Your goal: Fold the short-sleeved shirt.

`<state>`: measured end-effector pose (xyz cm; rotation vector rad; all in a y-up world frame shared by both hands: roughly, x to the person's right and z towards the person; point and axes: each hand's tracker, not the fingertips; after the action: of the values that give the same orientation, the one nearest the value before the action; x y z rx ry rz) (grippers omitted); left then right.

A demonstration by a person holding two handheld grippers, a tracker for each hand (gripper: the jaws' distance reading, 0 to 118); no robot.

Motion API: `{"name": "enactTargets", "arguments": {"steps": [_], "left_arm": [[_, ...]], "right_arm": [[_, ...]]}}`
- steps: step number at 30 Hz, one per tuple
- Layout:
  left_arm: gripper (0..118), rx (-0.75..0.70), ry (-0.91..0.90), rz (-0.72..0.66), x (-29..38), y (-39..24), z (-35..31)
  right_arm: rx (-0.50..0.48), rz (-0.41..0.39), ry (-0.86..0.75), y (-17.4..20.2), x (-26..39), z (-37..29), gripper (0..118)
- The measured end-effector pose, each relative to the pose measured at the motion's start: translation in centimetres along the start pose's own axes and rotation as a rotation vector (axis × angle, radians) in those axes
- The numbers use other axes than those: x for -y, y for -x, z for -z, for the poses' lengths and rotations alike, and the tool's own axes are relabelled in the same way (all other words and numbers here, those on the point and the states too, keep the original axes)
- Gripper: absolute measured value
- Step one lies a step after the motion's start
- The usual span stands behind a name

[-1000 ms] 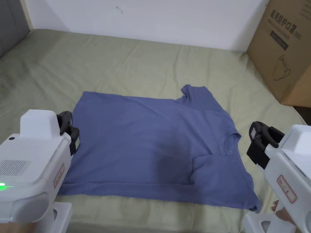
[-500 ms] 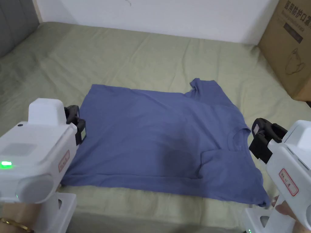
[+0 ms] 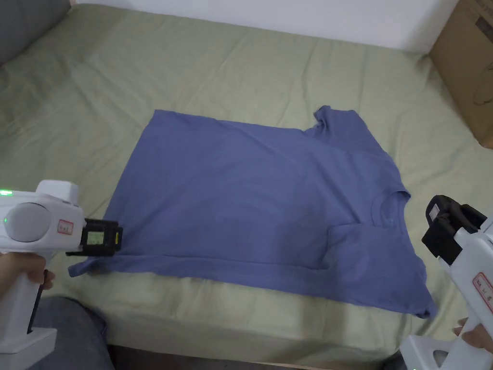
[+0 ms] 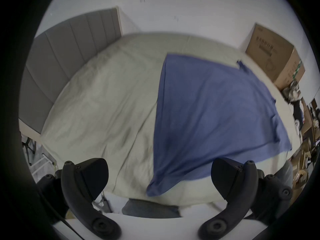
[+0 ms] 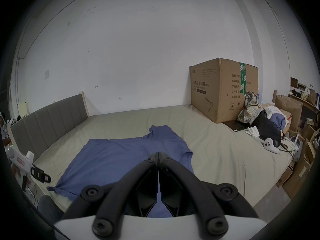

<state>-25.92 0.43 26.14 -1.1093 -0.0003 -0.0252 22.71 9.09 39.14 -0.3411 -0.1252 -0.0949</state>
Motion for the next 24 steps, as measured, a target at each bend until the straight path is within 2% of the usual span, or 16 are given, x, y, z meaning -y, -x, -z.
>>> {"name": "enactTargets", "arguments": {"steps": [2,4,5,8,9,11,15,17,20,21,22,23,24], "left_arm": [[118,0.0,0.03,0.015,0.6,0.0,0.9],[106,0.01,0.053,0.02,0.8,-0.1,1.8],[96,0.014,0.069,0.026,1.2,-0.1,2.0],[35,0.006,0.097,0.043,1.4,-0.7,3.1],[20,0.024,0.095,0.041,1.8,-0.8,2.9],[3,0.111,0.083,-0.005,1.8,-1.3,2.7],[0,0.053,0.037,0.06,2.2,-2.4,1.6],[0,0.06,-0.037,-0.008,2.1,-1.9,0.2],[0,0.108,-0.131,-0.092,1.9,-1.5,-1.9],[0,0.112,-0.151,-0.104,1.7,-1.2,-2.5],[0,0.113,-0.169,-0.114,1.6,-1.2,-3.0],[0,0.117,-0.178,-0.113,1.6,-1.3,-3.4],[0,0.12,-0.19,-0.116,1.5,-1.3,-3.7]], "right_arm": [[0.007,0.006,0.007,-0.2,0.2,0.0,0],[0.014,0.005,0.016,-0.2,0.2,0.1,0],[0.02,0.003,0.022,-0.3,0.2,0.2,0],[0.025,0.006,0.027,-0.3,0.3,0.3,0],[0.028,0.005,0.028,-0.4,0.3,0.3,0],[0.031,-0.001,0.032,-0.4,0.3,0.3,0],[0.037,-0.007,0.047,-1.1,0.3,0.1,0],[0.042,-0.017,0.072,-1.6,0.2,0.2,0],[0.032,-0.023,0.197,-3.1,0.0,0.9,0],[0.019,-0.017,0.279,-3.8,0.0,1.5,5],[0.003,-0.007,0.34,-4.5,0.2,2.0,23],[0.005,-0.004,0.4,-5.2,0.6,2.5,68],[-0.012,-0.004,0.45,-5.8,1.2,3.2,98]]}}
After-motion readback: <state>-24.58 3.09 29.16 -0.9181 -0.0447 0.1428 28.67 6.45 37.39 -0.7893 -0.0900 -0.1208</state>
